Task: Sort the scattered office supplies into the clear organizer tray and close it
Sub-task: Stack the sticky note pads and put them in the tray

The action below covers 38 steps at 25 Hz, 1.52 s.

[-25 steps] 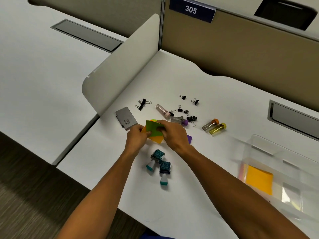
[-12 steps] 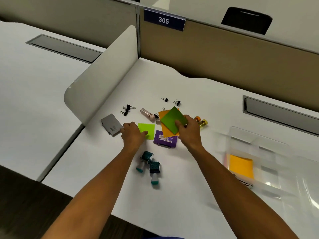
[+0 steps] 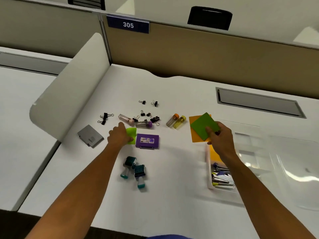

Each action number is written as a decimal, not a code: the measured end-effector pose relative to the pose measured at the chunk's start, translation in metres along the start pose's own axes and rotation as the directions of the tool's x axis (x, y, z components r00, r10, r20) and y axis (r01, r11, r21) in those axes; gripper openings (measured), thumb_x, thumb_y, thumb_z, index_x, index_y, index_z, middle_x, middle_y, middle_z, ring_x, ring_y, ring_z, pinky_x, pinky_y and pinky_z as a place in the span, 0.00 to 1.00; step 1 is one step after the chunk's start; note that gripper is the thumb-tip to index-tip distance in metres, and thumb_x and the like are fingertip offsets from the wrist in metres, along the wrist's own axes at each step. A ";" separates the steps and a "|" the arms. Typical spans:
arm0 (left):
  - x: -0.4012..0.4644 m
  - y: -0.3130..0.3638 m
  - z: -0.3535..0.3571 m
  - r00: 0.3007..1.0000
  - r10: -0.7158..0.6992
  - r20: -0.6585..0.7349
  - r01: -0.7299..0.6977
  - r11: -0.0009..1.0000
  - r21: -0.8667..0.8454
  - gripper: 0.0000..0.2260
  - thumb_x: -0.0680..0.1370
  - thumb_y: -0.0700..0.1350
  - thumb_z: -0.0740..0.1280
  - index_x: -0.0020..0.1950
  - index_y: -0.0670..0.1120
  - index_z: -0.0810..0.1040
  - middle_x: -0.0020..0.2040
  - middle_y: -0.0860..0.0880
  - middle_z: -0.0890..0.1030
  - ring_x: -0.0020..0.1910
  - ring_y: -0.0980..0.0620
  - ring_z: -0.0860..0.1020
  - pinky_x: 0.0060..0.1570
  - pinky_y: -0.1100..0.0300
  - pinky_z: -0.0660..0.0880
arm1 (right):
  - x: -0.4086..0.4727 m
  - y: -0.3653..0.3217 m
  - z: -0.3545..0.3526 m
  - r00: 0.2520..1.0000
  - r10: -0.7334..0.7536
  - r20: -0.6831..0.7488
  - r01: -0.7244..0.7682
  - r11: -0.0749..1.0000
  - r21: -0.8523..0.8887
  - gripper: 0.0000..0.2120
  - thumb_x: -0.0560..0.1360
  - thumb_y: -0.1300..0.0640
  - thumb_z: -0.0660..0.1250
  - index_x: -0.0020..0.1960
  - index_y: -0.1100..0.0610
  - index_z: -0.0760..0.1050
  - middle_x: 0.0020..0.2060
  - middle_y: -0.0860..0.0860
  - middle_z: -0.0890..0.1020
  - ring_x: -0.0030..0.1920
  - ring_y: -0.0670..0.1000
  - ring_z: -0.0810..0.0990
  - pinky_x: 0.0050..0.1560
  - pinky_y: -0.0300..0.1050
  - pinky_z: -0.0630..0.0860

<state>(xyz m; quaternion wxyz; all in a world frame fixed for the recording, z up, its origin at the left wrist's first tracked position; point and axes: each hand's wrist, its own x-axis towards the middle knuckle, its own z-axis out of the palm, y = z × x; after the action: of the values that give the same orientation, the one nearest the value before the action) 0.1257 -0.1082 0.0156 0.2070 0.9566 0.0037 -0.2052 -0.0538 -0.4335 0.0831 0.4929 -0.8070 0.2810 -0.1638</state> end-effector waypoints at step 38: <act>-0.164 0.242 0.083 0.867 0.498 0.023 -0.425 0.763 -0.487 0.07 0.79 0.37 0.62 0.56 0.45 0.74 0.52 0.46 0.76 0.52 0.43 0.78 0.53 0.43 0.78 | 0.006 0.073 -0.140 0.989 -0.101 0.108 0.146 0.791 -0.594 0.14 0.77 0.50 0.66 0.62 0.47 0.77 0.53 0.46 0.82 0.62 0.57 0.68 0.58 0.51 0.65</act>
<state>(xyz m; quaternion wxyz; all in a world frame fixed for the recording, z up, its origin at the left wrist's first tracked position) -0.0345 -0.3492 0.1068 0.4742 0.8309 -0.1988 -0.2125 -0.1462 -0.5620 0.0825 0.2099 -0.9433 0.2477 -0.0697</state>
